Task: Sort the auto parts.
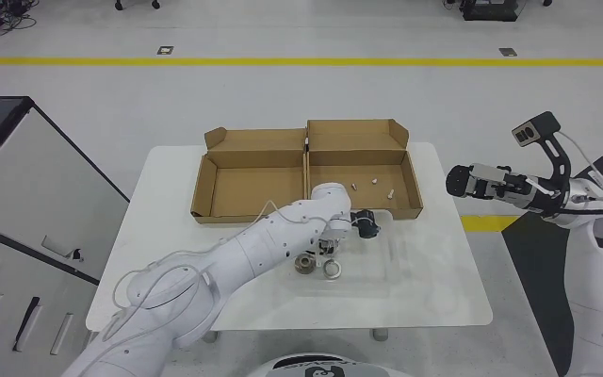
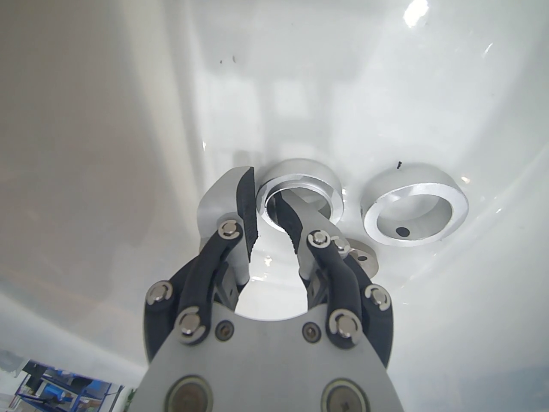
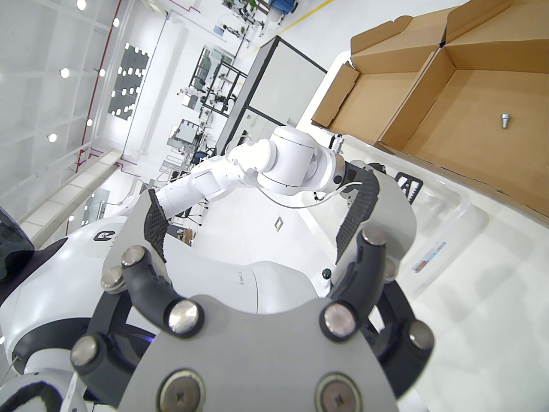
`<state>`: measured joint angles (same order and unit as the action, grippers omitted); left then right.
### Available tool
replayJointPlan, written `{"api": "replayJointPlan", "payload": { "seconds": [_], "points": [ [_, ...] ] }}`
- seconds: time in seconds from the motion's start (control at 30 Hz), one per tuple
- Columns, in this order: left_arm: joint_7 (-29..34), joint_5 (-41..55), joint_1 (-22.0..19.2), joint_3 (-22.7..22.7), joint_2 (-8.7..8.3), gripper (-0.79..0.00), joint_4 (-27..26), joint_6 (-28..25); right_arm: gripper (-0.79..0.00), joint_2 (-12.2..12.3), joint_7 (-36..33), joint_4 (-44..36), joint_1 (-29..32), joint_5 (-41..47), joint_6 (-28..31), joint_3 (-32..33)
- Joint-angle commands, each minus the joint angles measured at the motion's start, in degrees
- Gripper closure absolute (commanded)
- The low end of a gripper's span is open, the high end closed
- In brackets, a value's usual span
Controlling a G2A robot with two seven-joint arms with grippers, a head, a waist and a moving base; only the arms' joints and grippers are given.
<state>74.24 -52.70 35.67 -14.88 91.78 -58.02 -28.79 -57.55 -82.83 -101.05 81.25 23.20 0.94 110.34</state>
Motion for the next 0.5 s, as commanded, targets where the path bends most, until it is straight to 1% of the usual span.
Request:
{"api": "replayJointPlan", "payload": {
  "seconds": [0.0,0.07,0.1,0.13,0.3,0.4,0.47],
  "points": [
    [0.0,0.0,0.0,0.0,0.21,-0.231,0.5,0.0,-0.785,0.0,0.0,0.0,0.0,0.0,0.0,0.0],
    [-0.1,0.0,-0.1,0.0,0.47,-0.145,1.0,-0.1,-0.785,0.0,0.0,0.0,0.0,0.0,0.0,0.0],
    [-0.1,0.0,-0.1,-0.1,0.53,-0.046,1.2,0.0,-0.785,0.0,0.0,0.0,0.0,0.0,0.0,0.0],
    [-0.2,0.0,-0.1,-0.2,0.61,0.000,1.4,0.2,-0.785,0.0,0.0,0.0,0.0,0.0,0.0,0.0],
    [-0.4,0.3,-0.3,-1.1,0.61,0.000,1.1,0.6,-0.785,0.0,0.0,0.0,0.0,0.0,0.0,0.0],
    [0.0,1.0,-0.5,-2.4,0.10,0.000,-0.4,0.6,-0.785,0.0,0.0,0.0,0.0,0.0,0.0,0.0],
    [0.2,1.6,-0.5,-3.6,-0.51,0.000,-2.4,0.6,-0.785,0.0,0.0,0.0,0.0,0.0,0.0,0.0]
  ]
}}
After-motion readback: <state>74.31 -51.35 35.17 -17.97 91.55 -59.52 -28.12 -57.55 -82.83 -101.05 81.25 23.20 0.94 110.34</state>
